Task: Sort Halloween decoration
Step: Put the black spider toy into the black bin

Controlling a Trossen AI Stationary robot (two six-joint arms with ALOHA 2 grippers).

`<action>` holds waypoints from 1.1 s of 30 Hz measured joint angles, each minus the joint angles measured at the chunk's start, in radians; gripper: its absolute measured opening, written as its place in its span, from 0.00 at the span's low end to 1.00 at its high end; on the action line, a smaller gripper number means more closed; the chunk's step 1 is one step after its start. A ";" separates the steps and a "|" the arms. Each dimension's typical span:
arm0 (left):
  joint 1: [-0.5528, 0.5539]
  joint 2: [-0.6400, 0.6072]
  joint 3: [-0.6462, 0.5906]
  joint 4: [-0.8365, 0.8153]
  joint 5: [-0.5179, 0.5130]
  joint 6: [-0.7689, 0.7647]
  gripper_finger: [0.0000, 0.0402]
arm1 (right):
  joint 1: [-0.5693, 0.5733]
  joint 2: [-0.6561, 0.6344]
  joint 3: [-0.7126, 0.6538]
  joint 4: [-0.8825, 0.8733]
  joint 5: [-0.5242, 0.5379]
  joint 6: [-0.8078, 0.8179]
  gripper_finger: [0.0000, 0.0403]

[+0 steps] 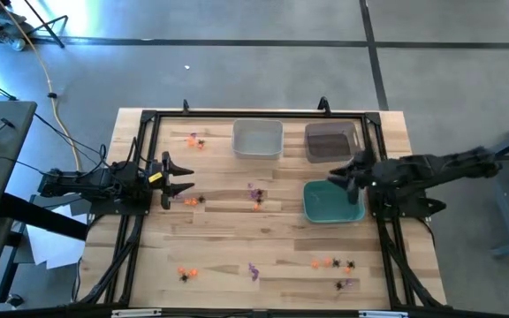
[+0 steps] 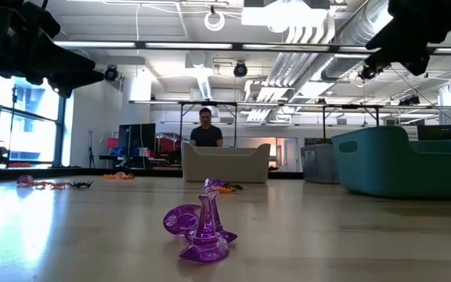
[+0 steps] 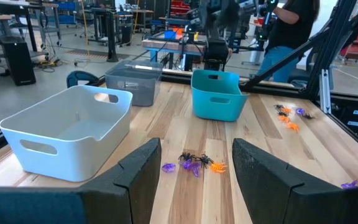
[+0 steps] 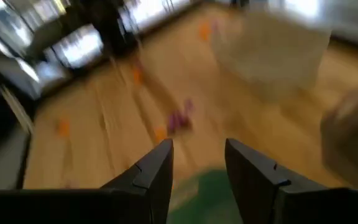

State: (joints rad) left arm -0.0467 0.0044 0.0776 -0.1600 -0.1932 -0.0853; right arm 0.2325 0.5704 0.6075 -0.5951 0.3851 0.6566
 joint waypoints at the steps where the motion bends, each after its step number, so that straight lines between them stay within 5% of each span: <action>1: 0.000 0.000 0.000 0.000 0.000 0.000 0.46 | 0.015 0.057 0.043 -0.066 -0.022 0.038 0.35; 7: 0.000 0.000 0.000 0.000 0.000 0.000 0.46 | 0.112 0.359 0.276 -0.374 -0.165 0.259 0.35; 14: 0.000 0.000 0.000 0.000 0.000 0.000 0.46 | 0.277 0.567 0.498 -0.676 -0.200 0.536 0.35; 26: 0.000 0.000 0.000 0.000 0.000 0.000 0.46 | 0.549 0.695 0.562 -0.697 -0.339 1.078 0.35; 33: 0.000 0.000 0.000 0.000 0.000 0.000 0.46 | 0.646 0.824 0.562 -0.664 -0.367 1.225 0.35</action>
State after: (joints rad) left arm -0.0466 0.0042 0.0776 -0.1599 -0.1932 -0.0854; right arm 0.8781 1.3942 1.1698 -1.2589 0.0184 1.8812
